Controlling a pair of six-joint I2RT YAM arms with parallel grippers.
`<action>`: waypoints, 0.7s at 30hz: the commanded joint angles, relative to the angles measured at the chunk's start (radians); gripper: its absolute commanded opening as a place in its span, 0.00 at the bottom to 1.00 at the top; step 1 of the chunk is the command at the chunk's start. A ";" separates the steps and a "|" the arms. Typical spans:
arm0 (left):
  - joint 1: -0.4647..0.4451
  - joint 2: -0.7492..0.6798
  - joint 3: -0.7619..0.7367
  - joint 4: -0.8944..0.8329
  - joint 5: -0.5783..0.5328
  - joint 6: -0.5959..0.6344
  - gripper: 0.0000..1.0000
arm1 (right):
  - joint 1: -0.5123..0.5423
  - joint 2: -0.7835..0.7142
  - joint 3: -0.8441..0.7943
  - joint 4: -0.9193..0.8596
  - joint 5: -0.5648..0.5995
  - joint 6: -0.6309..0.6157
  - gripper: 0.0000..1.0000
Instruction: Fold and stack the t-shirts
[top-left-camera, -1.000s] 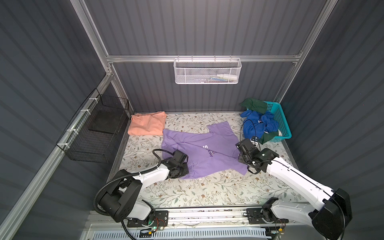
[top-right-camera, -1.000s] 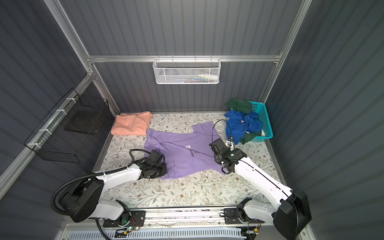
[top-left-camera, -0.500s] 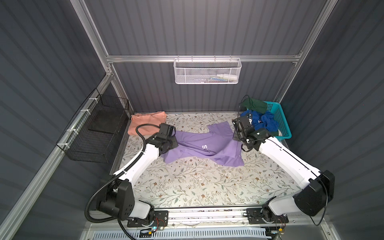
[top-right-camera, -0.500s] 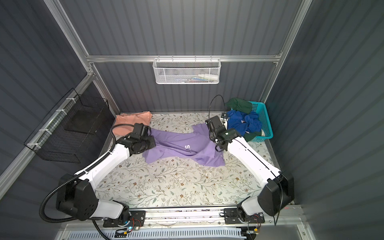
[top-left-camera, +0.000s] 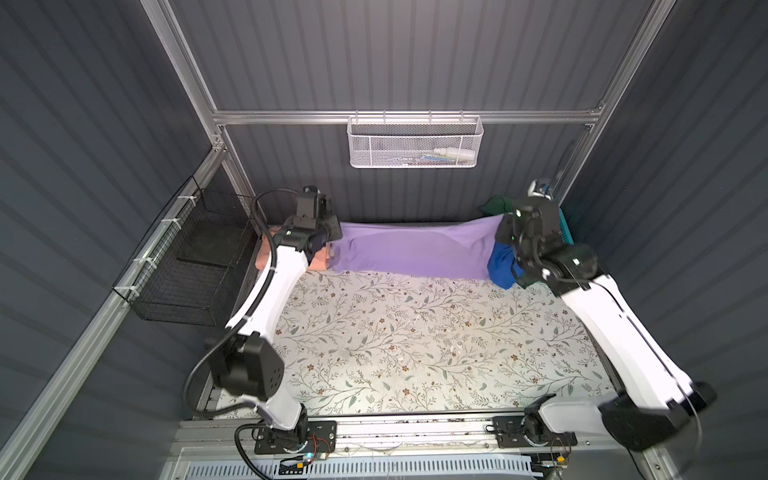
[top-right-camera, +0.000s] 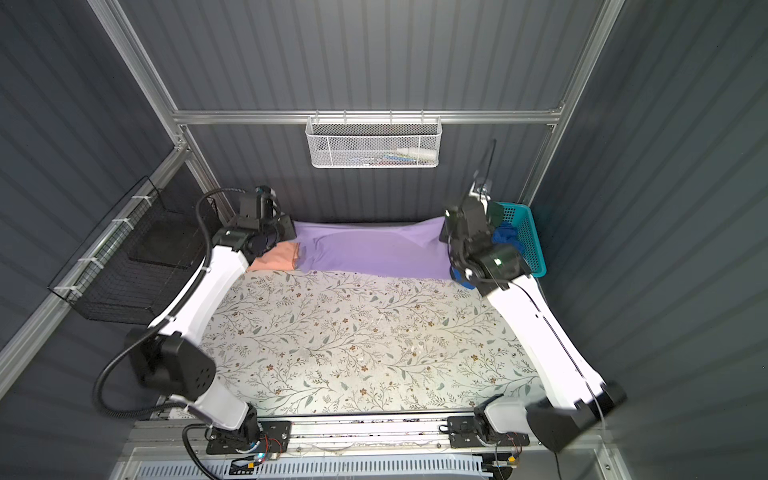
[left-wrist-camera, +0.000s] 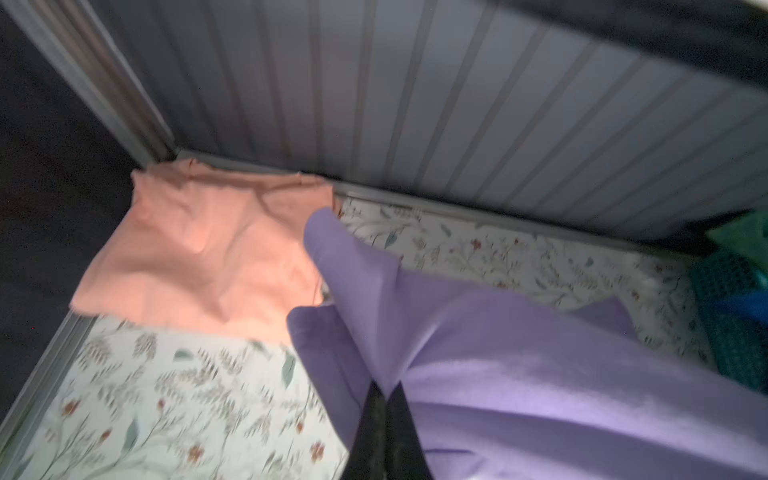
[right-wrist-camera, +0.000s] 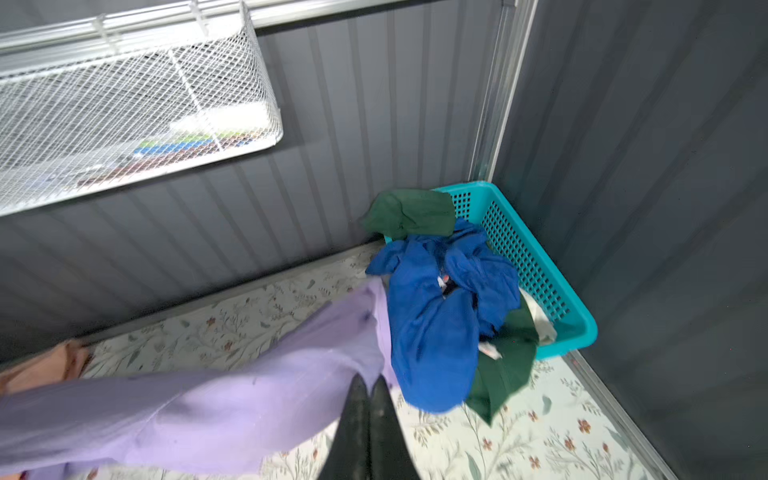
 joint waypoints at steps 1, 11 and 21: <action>-0.003 -0.147 -0.288 0.078 -0.062 -0.013 0.00 | 0.045 -0.102 -0.219 -0.088 0.051 0.153 0.00; -0.108 -0.317 -0.826 0.059 -0.068 -0.235 0.03 | 0.217 -0.294 -0.781 -0.361 -0.045 0.744 0.00; -0.126 -0.541 -1.007 -0.008 -0.056 -0.441 0.34 | 0.325 -0.332 -0.915 -0.404 -0.192 0.869 0.00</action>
